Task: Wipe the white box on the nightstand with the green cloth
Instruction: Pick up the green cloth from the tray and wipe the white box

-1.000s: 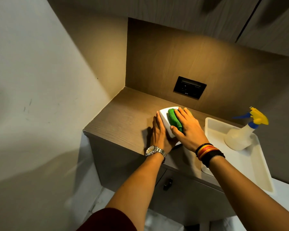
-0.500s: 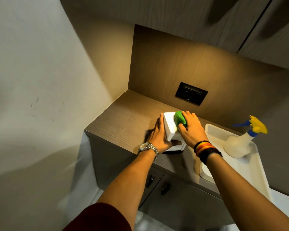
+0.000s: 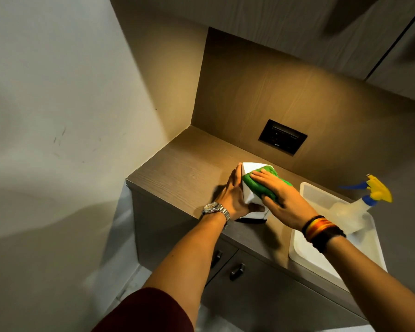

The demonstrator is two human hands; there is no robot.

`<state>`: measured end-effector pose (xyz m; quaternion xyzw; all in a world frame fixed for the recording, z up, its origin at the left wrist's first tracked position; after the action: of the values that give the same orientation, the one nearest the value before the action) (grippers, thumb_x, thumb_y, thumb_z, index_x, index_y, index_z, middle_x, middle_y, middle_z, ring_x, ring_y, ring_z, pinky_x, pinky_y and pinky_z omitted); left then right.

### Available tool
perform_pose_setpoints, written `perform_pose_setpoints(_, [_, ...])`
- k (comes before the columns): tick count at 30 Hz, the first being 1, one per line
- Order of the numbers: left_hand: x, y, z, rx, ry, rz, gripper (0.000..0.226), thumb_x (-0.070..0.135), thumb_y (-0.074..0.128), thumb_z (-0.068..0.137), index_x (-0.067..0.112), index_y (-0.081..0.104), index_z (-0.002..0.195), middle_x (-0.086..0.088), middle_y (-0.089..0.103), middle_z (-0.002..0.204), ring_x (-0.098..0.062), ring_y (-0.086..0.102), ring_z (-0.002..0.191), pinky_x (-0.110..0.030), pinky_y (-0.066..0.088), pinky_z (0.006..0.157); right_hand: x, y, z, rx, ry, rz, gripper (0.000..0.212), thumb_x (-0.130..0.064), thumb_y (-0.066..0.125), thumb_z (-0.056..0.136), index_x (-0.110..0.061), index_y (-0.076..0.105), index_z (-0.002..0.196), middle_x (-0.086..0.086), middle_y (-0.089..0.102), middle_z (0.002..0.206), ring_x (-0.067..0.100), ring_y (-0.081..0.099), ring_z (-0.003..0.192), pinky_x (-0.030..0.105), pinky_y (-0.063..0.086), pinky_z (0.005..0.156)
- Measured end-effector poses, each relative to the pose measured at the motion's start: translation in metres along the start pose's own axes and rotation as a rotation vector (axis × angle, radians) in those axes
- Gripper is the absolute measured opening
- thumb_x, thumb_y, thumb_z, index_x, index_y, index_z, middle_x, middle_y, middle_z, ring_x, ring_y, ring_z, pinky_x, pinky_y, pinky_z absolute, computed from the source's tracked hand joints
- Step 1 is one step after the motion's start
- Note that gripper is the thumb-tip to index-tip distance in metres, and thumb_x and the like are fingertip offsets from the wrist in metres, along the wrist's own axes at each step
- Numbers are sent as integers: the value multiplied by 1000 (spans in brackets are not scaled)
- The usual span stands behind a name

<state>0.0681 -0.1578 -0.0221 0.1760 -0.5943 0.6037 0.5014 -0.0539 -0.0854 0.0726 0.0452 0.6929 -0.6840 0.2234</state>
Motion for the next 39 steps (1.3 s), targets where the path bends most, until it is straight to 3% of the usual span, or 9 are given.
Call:
perform_pose_setpoints(4, [-3, 1, -1, -24, -27, -28, 146, 54, 93, 57, 27, -10, 157, -9, 31, 155, -34, 51, 129, -48, 54, 96, 17, -15, 0, 13, 41, 8, 55, -10, 51, 96, -26, 42, 147, -1, 39, 156, 7, 24, 141, 31, 17, 116])
perform_pose_setpoints(10, [-4, 2, 2, 2, -50, -57, 137, 58, 92, 51, 30, 5, 153, -3, 38, 143, -25, 52, 122, -48, 55, 94, 11, -7, 57, 131, 287, 100, 50, -16, 49, 97, -21, 42, 146, 7, 36, 158, 26, 22, 151, 45, 15, 121])
perform_pose_setpoints(16, [0, -2, 1, -9, -8, -25, 115, 53, 91, 59, 22, 22, 146, -6, 49, 134, -24, 58, 107, -42, 56, 88, -20, 8, 36, 124, 103, 105, 55, -10, 50, 96, -24, 41, 148, 1, 35, 158, 19, 19, 151, 42, 12, 122])
perform_pose_setpoints(19, [-1, -1, -1, -13, -19, -14, 126, 50, 92, 62, 18, 12, 153, -10, 45, 143, -29, 56, 119, -32, 49, 90, -10, 8, 4, 89, 59, 127, 58, -6, 51, 94, -29, 42, 147, 0, 35, 158, 12, 22, 146, 44, 20, 121])
perform_pose_setpoints(23, [0, -3, -3, -32, -71, -38, 142, 51, 93, 56, 28, -4, 156, -10, 38, 148, -33, 53, 124, -49, 56, 91, 20, -7, -5, 114, 123, 145, 57, -7, 51, 95, -34, 45, 144, 3, 35, 159, 19, 33, 143, 41, 28, 116])
perform_pose_setpoints(27, [-1, -6, -4, -52, -90, -28, 142, 54, 92, 58, 28, -6, 157, -9, 34, 151, -32, 53, 123, -53, 55, 92, 31, -11, 31, 165, 284, 177, 51, -12, 50, 95, -30, 47, 143, 7, 34, 160, 27, 30, 147, 52, 24, 120])
perform_pose_setpoints(31, [3, -7, -4, -53, -86, -59, 141, 53, 93, 59, 29, -6, 157, -8, 30, 156, -32, 48, 130, -53, 52, 99, 10, -3, 59, 171, 264, 133, 49, -13, 51, 95, -24, 47, 143, 8, 40, 156, 27, 29, 148, 46, 20, 121])
perform_pose_setpoints(37, [7, -12, -7, -53, -99, -64, 122, 46, 94, 59, 26, 14, 149, -5, 44, 141, -30, 56, 118, -42, 54, 91, -12, 7, 23, 144, 88, 138, 53, -7, 53, 94, -26, 48, 143, 4, 44, 152, 23, 31, 146, 52, 26, 119])
perform_pose_setpoints(39, [10, -12, -8, -87, -99, -34, 120, 48, 92, 63, 27, 12, 150, -6, 49, 141, -28, 58, 116, -36, 54, 88, -15, 8, 2, 150, 82, 189, 55, -5, 54, 92, -28, 50, 141, 2, 46, 151, 21, 33, 145, 52, 29, 118])
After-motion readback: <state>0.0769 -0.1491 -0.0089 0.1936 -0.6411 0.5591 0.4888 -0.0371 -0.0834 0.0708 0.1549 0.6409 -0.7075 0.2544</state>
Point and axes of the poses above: each hand's wrist, its own z-axis towards the middle knuckle, its own y-axis out of the palm, x = y × z, the point moved 4 cm from there along z, towards the middle knuckle
